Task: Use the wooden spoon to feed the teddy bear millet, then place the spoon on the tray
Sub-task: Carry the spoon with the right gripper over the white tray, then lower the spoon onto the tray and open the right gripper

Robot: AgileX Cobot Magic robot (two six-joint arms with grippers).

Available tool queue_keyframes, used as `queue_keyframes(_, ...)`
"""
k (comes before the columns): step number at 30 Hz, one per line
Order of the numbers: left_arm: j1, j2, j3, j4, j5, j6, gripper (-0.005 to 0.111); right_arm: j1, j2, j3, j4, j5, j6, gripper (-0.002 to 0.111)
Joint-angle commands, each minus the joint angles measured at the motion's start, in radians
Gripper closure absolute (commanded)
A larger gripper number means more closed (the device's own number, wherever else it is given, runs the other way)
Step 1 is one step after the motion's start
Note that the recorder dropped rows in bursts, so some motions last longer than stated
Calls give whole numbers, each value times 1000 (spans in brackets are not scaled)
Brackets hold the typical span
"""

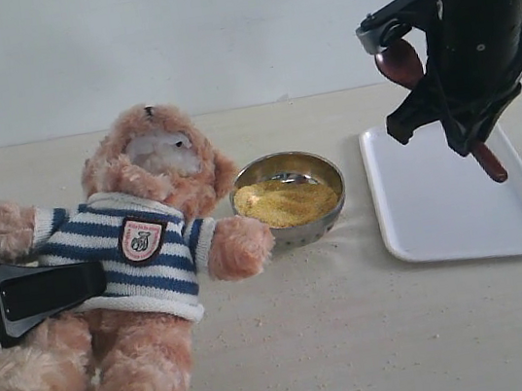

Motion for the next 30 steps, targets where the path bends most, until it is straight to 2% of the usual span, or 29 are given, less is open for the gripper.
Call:
queue_keyframes(1,-2,-1,0,-13,39,6,102,-8,-33,1,-2,13,4,108)
queue_keyframes(11,-2,-1,0,-16,39,11,102,-8,-34,1,14,13,-2,108)
queue_keyframes(18,-2,-1,0,-13,39,10,102,-8,-20,1,12,-76,-2,108)
queue_keyframes(30,-2,-1,0,-19,39,20,102,-12,117,1,-81,-153,-4,108)
